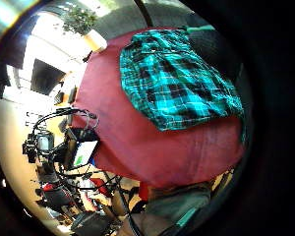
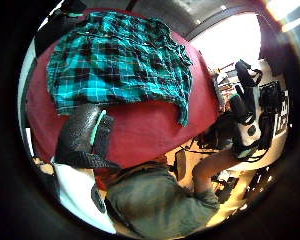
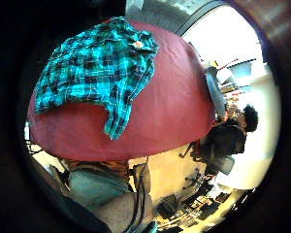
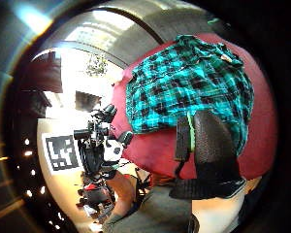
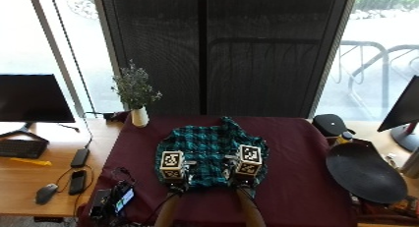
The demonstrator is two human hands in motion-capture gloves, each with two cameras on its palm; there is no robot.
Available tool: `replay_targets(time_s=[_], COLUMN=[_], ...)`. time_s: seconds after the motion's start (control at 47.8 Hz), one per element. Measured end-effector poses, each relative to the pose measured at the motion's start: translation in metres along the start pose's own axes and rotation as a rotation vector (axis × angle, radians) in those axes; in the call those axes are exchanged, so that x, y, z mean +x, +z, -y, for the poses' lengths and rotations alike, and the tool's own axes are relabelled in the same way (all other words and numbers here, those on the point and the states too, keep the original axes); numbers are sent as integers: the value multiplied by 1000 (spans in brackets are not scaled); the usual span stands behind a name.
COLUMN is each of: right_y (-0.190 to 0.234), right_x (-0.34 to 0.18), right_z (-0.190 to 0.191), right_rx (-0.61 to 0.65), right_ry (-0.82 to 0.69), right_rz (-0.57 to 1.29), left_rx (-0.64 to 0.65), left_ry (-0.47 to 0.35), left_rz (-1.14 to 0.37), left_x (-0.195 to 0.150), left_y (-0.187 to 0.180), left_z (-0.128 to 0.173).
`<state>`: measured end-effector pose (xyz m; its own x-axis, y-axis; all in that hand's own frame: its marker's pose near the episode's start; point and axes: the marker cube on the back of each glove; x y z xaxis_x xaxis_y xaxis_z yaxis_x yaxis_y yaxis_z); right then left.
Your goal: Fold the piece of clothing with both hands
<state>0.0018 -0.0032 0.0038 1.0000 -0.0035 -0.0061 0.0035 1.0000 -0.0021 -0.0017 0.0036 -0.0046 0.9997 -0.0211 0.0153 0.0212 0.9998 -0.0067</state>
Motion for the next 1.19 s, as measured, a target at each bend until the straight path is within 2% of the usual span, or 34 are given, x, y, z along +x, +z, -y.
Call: replay_targets(time_s=[0.168, 0.482, 0.712, 0.942, 1.193], right_y=[7, 21, 15, 8, 30], right_x=[-4, -8, -2, 35, 72], right_z=[9, 3, -1, 0, -2], right_rx=[25, -74, -107, -78, -73], right_ry=[-44, -86, -101, -89, -46], right_rz=[21, 20, 18, -8, -11], left_rx=[10, 0, -7, -21, -34], left_ry=[9, 25, 32, 56, 51], left_rz=[-17, -4, -9, -53, -71], left_x=[-1, 1, 3, 1, 4], left_y=[-3, -14, -18, -6, 15], left_z=[-3, -16, -17, -12, -5])
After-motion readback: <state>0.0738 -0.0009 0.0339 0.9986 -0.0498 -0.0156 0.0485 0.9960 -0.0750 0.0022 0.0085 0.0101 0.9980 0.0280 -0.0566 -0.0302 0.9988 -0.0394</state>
